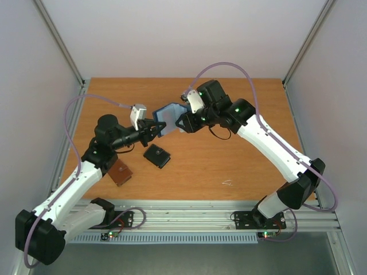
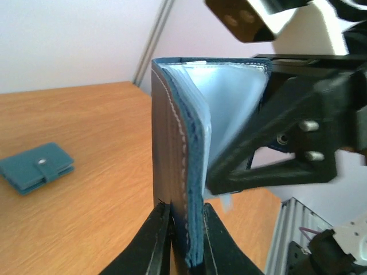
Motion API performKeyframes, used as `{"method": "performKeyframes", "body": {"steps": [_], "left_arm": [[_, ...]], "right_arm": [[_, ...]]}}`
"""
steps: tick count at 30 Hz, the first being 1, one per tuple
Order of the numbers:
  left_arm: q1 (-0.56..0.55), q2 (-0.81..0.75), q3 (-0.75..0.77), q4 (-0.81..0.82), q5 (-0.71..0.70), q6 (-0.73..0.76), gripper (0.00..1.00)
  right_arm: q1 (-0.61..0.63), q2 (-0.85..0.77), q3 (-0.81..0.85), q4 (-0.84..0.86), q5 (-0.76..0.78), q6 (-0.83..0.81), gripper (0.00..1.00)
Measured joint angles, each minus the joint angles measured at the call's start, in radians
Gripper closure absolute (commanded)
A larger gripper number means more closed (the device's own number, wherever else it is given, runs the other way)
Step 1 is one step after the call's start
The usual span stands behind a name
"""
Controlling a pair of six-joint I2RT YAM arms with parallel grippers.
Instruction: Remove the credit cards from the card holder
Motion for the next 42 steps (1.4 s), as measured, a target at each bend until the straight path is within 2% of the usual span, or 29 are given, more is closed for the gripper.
{"method": "performKeyframes", "body": {"steps": [1, 3, 4, 7, 12, 14, 17, 20, 25, 26, 28, 29, 33, 37, 42], "left_arm": [[-0.003, -0.002, 0.001, -0.015, -0.022, 0.002, 1.0], [-0.004, -0.004, 0.002, -0.056, -0.07, 0.013, 1.0], [-0.004, -0.004, 0.002, -0.077, -0.085, 0.02, 1.0], [-0.004, -0.004, 0.002, -0.104, -0.086, 0.028, 1.0], [-0.004, -0.004, 0.002, -0.064, -0.005, 0.013, 1.0], [-0.002, -0.004, 0.002, -0.066, 0.011, 0.014, 1.0], [0.005, -0.004, 0.002, -0.067, 0.013, 0.018, 1.0], [0.017, -0.004, -0.001, -0.062, 0.037, 0.018, 1.0], [0.027, -0.007, -0.008, -0.047, 0.061, 0.017, 0.99], [0.028, -0.007, -0.01, -0.044, 0.066, 0.017, 0.95], [0.032, -0.007, -0.011, -0.042, 0.075, 0.015, 0.78], [0.032, -0.007, -0.011, -0.039, 0.077, 0.015, 0.75], [0.022, -0.015, -0.011, -0.007, 0.143, 0.002, 0.75], [0.034, -0.016, -0.011, 0.007, 0.182, -0.018, 0.75], [0.043, -0.022, -0.011, 0.04, 0.225, -0.05, 0.69]], "right_arm": [[-0.007, -0.005, -0.016, 0.016, -0.026, -0.007, 0.4], [-0.009, -0.013, -0.046, 0.047, -0.067, -0.017, 0.22], [-0.005, -0.016, -0.059, 0.061, -0.081, -0.026, 0.2], [0.018, -0.019, -0.072, 0.095, -0.093, -0.04, 0.16], [0.043, -0.006, -0.069, 0.15, -0.086, -0.034, 0.17], [0.043, 0.005, -0.068, 0.17, -0.091, -0.022, 0.25], [0.043, 0.009, -0.068, 0.182, -0.1, -0.003, 0.49], [0.036, 0.009, -0.065, 0.18, -0.088, 0.005, 0.68], [0.023, 0.005, -0.065, 0.157, -0.088, 0.019, 0.95], [0.019, 0.003, -0.065, 0.152, -0.086, 0.019, 0.98], [0.014, -0.001, -0.065, 0.142, -0.084, 0.016, 0.99], [0.012, -0.003, -0.065, 0.138, -0.086, 0.016, 0.99], [0.0, -0.011, -0.089, 0.175, -0.126, 0.019, 0.99], [-0.035, -0.04, -0.145, 0.223, -0.233, 0.015, 0.99], [-0.053, -0.049, -0.15, 0.229, -0.317, -0.01, 0.99]]}}
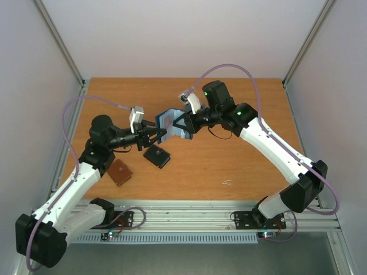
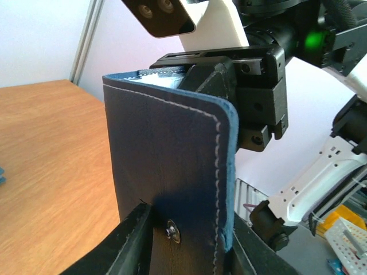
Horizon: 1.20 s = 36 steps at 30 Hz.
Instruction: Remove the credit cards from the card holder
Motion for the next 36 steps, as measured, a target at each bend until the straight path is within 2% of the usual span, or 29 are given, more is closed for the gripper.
{"method": "performKeyframes", "body": {"steps": [9, 13, 36], "left_arm": [[0.034, -0.008, 0.0, 0.048, 0.066, -0.06, 0.72], [0.04, -0.008, 0.0, 0.066, 0.089, -0.085, 0.66], [0.11, -0.025, 0.0, 0.119, 0.19, -0.134, 0.61]], "right_arm": [[-0.02, -0.002, 0.0, -0.003, -0.112, -0.04, 0.99], [-0.022, -0.002, 0.0, -0.004, -0.142, -0.045, 0.99], [-0.046, -0.016, 0.0, -0.023, -0.222, -0.061, 0.99]]}}
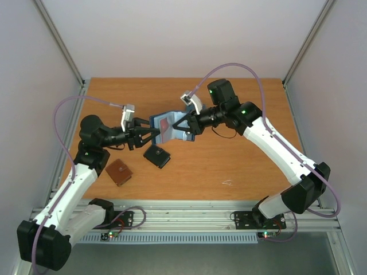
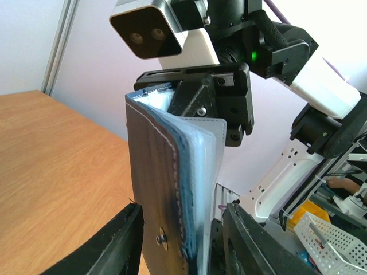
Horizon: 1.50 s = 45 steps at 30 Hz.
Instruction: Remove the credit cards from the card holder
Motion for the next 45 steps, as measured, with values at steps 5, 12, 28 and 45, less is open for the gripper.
{"method": "performKeyframes", "body": {"steps": [5, 12, 28, 45], "left_arm": [[0.003, -0.003, 0.0, -0.03, 0.014, 0.034, 0.65], [0.001, 0.0, 0.001, -0.098, 0.013, 0.095, 0.69], [0.019, 0.0, 0.002, -0.105, 0.04, 0.105, 0.62], [0.019, -0.003, 0.014, -0.165, 0.049, 0.143, 0.72]], "right_arm": [[-0.002, -0.002, 0.0, 0.0, -0.003, 0.0, 0.99], [-0.002, -0.002, 0.0, 0.0, -0.014, 0.001, 0.99], [-0.007, -0.002, 0.0, -0.008, -0.022, -0.003, 0.99], [-0.013, -0.008, -0.002, -0.029, -0.025, -0.017, 0.99]]}}
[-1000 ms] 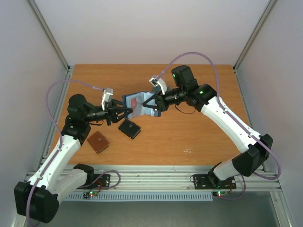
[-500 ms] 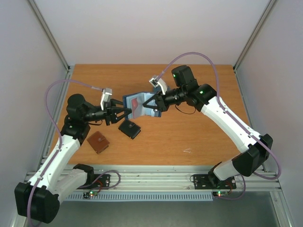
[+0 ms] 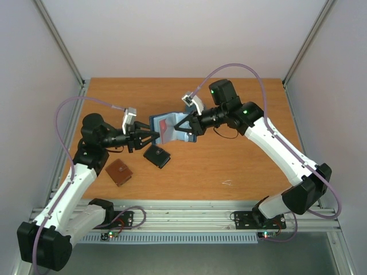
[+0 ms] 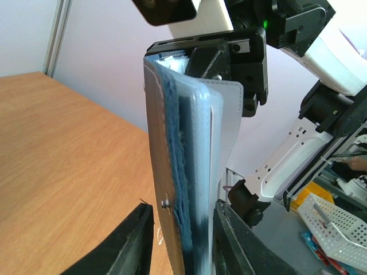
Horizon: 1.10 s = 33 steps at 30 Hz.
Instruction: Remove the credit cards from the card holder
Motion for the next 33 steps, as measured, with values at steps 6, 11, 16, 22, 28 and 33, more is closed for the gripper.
{"method": "performKeyframes", "body": {"steps": [6, 11, 16, 22, 28, 33], "left_arm": [[0.0, -0.013, 0.0, -0.031, -0.003, 0.028, 0.74], [0.0, -0.016, 0.0, -0.042, -0.008, 0.045, 0.76], [-0.011, -0.016, 0.016, -0.113, -0.073, 0.103, 0.73], [-0.062, -0.015, 0.04, -0.21, -0.156, 0.213, 0.66], [-0.094, -0.002, 0.039, -0.163, -0.164, 0.176, 1.0], [-0.117, -0.002, 0.043, -0.238, -0.319, 0.212, 1.0]], "right_arm": [[-0.003, -0.01, -0.002, 0.0, -0.001, -0.001, 0.99], [-0.003, -0.011, -0.004, 0.0, -0.005, -0.001, 0.99], [-0.004, -0.011, -0.004, 0.001, -0.005, 0.0, 0.99], [0.006, -0.007, -0.004, 0.001, -0.003, 0.0, 0.99], [0.031, 0.033, -0.002, -0.002, -0.002, -0.003, 0.61], [0.007, 0.022, -0.025, 0.034, 0.001, 0.017, 0.05]]}}
